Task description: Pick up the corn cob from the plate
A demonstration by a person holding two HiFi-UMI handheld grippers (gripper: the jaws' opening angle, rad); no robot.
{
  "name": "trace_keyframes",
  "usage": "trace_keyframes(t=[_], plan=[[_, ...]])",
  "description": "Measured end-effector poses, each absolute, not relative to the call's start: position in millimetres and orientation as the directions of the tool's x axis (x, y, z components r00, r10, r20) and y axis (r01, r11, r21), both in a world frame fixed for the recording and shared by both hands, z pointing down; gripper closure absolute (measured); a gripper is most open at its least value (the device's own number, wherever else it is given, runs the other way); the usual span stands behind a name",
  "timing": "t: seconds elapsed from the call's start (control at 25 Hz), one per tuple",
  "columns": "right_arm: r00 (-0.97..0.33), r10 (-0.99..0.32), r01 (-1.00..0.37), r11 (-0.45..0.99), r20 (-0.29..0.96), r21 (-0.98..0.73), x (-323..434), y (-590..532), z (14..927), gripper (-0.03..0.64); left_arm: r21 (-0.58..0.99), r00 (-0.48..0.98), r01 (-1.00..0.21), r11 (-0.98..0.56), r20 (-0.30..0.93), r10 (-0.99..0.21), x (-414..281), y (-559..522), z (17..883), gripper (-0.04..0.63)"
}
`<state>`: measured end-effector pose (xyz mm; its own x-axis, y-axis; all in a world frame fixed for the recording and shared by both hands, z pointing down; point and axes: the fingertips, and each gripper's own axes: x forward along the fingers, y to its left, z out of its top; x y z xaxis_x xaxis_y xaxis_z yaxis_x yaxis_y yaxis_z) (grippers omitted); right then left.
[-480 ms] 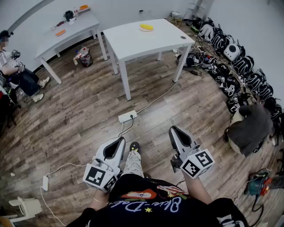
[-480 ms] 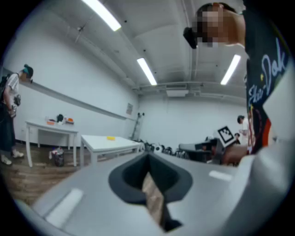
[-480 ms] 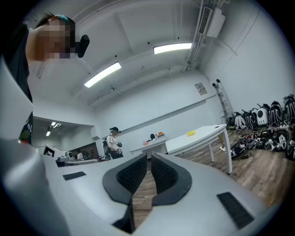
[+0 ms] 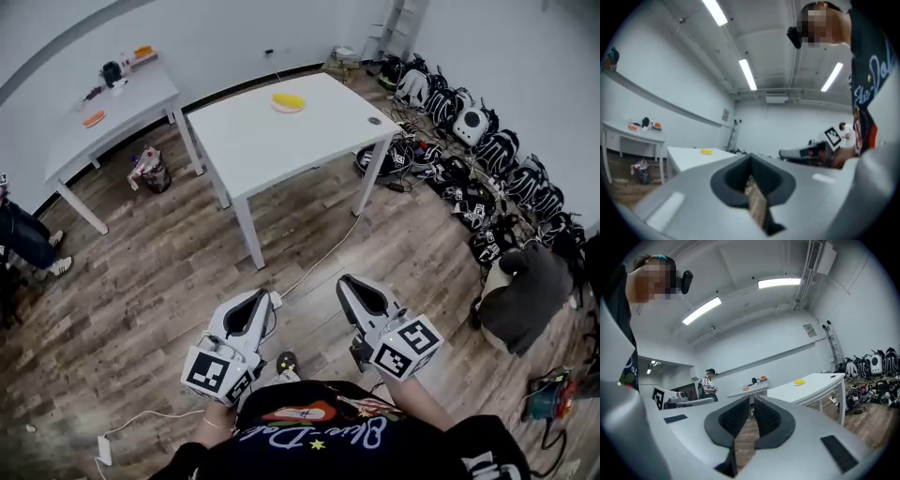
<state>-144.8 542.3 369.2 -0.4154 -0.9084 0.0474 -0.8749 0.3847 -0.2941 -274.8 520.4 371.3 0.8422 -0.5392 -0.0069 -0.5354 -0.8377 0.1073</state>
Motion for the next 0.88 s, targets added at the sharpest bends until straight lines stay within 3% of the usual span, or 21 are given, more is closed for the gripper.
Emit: trace_keyframes(t=[0.36,0.6,0.88], plan=[[-0.4,-0.916,-0.859,0.363,0.029,-0.361,-100,417,383,0.601,0.13,0.849,-0.527,-0.84,0.02,-0.529,-219,390,385,0.603],[-0.371,-0.929,-0.896,0.361,-0.011,-0.26,3,302,380,0.601,0.127,0.822,-0.568,-0.814,0.037,-0.568,-131,283,390,0.603],[-0.458,-0.889,-0.873,0.446,0.017,-0.2,114,177,372,0.601,0.13,0.724,-0.683,-0.718,-0.004,-0.69,-44,168,382,0.603]])
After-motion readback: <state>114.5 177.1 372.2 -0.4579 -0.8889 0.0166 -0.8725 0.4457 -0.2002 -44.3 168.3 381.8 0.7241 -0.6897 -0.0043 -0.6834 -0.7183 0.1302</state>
